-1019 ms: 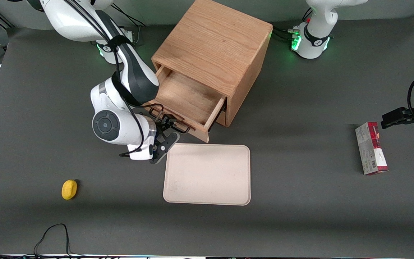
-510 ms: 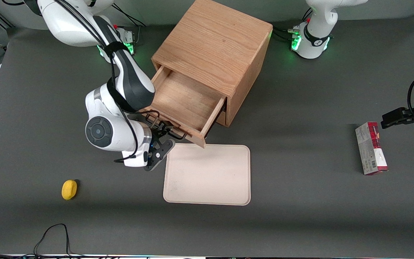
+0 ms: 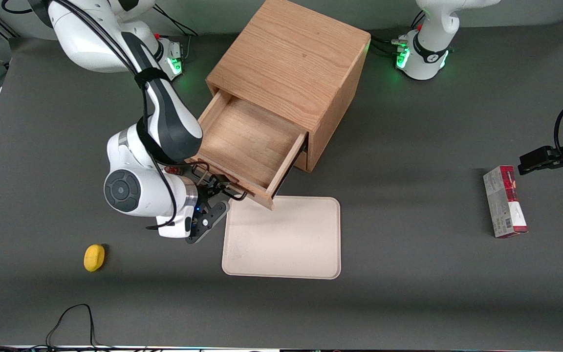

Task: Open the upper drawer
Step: 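Pull the handle with the right gripper, sliding the drawer out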

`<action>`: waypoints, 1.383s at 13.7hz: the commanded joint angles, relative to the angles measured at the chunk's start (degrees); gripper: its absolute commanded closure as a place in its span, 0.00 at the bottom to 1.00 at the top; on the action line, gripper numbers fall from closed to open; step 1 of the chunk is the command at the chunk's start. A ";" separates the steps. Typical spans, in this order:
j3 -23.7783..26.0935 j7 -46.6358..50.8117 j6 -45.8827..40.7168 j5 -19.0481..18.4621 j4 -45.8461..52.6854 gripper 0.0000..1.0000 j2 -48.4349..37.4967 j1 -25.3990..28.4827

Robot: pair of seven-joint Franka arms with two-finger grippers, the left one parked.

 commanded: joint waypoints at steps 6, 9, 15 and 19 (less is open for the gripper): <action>0.20 -0.97 -1.01 -0.89 5.88 0.00 3.79 -2.66; 0.29 -0.97 -1.01 -0.89 7.02 0.00 4.23 -3.54; 0.29 -0.97 -1.01 -0.97 8.43 0.00 5.11 -4.42; 0.29 -2.02 -1.88 -0.97 10.01 0.00 5.90 -5.12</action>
